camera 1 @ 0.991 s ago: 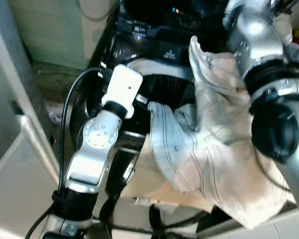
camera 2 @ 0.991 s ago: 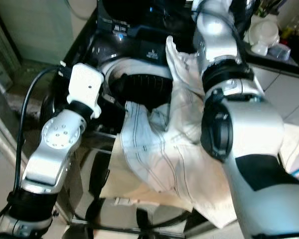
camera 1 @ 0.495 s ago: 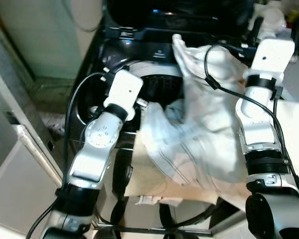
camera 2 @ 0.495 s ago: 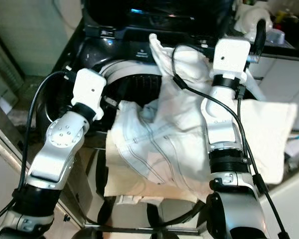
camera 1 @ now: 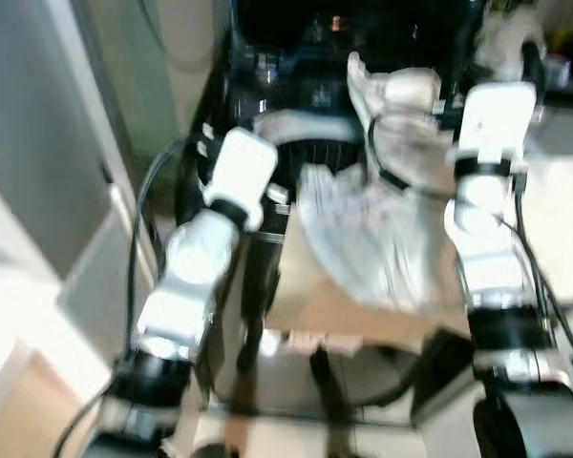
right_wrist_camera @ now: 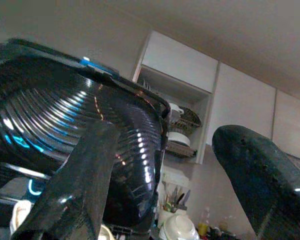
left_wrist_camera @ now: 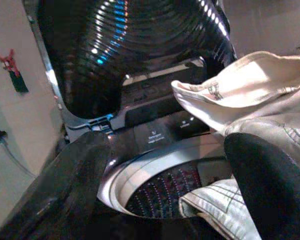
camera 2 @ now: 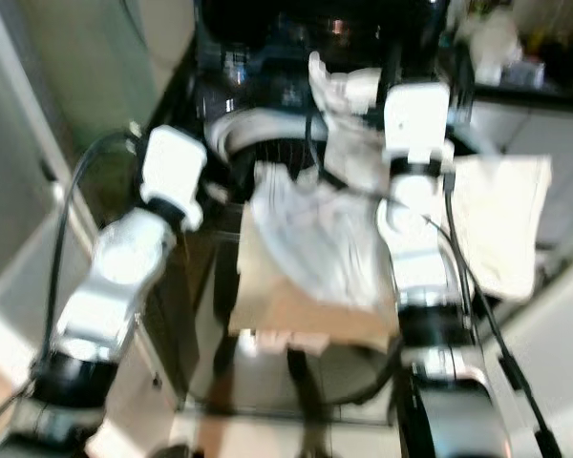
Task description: Clothes washing
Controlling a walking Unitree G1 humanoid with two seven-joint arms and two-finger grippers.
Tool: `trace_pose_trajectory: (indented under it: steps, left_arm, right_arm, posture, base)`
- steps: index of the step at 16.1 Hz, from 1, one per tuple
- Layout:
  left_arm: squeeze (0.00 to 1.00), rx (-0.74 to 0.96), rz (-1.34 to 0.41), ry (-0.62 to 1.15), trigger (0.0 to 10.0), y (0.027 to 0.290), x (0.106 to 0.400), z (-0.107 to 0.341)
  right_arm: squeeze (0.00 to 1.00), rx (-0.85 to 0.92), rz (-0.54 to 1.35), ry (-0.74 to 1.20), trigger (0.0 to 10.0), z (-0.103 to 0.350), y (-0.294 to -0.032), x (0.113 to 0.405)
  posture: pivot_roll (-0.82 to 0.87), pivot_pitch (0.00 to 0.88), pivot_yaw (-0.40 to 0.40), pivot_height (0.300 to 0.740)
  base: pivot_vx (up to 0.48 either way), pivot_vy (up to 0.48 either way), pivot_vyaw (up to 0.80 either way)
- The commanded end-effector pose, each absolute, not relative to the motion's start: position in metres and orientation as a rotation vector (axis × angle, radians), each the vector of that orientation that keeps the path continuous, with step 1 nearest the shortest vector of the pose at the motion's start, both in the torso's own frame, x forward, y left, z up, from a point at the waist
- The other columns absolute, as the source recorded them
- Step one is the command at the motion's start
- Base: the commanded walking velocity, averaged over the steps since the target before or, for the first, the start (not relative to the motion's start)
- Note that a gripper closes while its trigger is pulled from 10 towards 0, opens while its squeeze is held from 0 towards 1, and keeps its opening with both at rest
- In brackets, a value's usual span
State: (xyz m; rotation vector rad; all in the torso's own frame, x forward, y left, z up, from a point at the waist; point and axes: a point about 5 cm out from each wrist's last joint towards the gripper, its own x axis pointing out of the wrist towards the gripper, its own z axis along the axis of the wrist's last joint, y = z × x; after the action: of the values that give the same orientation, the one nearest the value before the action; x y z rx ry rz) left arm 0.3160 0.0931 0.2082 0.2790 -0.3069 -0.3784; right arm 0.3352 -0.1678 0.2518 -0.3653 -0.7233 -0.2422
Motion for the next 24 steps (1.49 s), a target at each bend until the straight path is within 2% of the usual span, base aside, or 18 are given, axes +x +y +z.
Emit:
trace_pose_trajectory:
  steps: [1,3,5,7,8,9,11,13,17,22,24]
  left_arm:
    - [0.00,0.268,-0.398,-0.312,10.0,0.090,0.315,0.210]
    - [0.00,0.263,-0.396,-0.306,10.0,0.092,0.313,0.208]
    - [0.00,0.259,-0.408,-0.298,10.0,0.090,0.312,0.206]
    - [0.00,0.254,-0.427,-0.297,10.0,0.086,0.313,0.205]
    - [0.00,0.255,-0.435,-0.297,10.0,0.086,0.313,0.205]
    - [0.00,0.254,-0.452,-0.298,10.0,0.082,0.314,0.205]
    - [0.00,0.250,-0.460,-0.300,10.0,0.081,0.314,0.205]
    - [0.00,0.246,-0.468,-0.307,10.0,0.078,0.315,0.206]
    - [0.00,0.254,-0.456,-0.325,10.0,0.080,0.317,0.211]
    - [0.00,0.258,-0.441,-0.330,10.0,0.083,0.317,0.212]
    - [0.00,0.261,-0.434,-0.336,10.0,0.083,0.318,0.214]
  right_arm:
    - [0.00,-0.332,-0.242,-0.729,10.0,0.258,-0.178,0.324]
    - [0.00,-0.307,-0.218,-0.783,10.0,0.276,-0.181,0.294]
    - [0.00,-0.285,-0.148,-0.728,10.0,0.258,-0.179,0.275]
    - [0.00,-0.289,-0.107,-0.534,10.0,0.198,-0.190,0.251]
    - [0.00,-0.284,-0.098,-0.503,10.0,0.190,-0.191,0.245]
    - [0.00,-0.274,-0.082,-0.378,10.0,0.164,-0.193,0.234]
    - [0.00,-0.260,-0.045,-0.239,10.0,0.137,-0.195,0.230]
    - [0.00,-0.211,-0.007,-0.112,10.0,0.104,-0.195,0.241]
    - [0.00,-0.134,-0.033,-0.008,10.0,0.086,-0.198,0.274]
    - [0.00,-0.098,0.020,0.082,10.0,0.070,-0.181,0.315]
    - [0.00,-0.134,0.038,0.105,10.0,0.084,-0.167,0.345]
  posture:
    - [-0.04,0.000,-0.037,0.740]
    - [-0.07,0.000,-0.028,0.740]
    - [-0.09,0.000,-0.023,0.740]
    - [-0.11,0.000,-0.011,0.740]
    - [-0.12,0.000,-0.007,0.740]
    - [-0.12,0.000,-0.001,0.740]
    - [-0.13,0.000,0.000,0.740]
    - [-0.13,0.000,0.007,0.740]
    - [-0.09,0.000,-0.002,0.740]
    - [-0.06,0.000,-0.007,0.740]
    - [-0.03,0.000,-0.016,0.740]
  base:
    - [0.000,0.000,0.00]
    - [0.000,0.000,0.00]
    - [0.000,0.000,0.00]
    - [0.000,0.000,0.00]
    - [0.000,0.000,0.00]
    - [0.000,0.000,0.00]
    - [0.000,0.000,0.00]
    - [0.000,0.000,0.00]
    - [0.000,0.000,0.00]
    - [0.000,0.000,0.00]
    - [0.000,0.000,0.00]
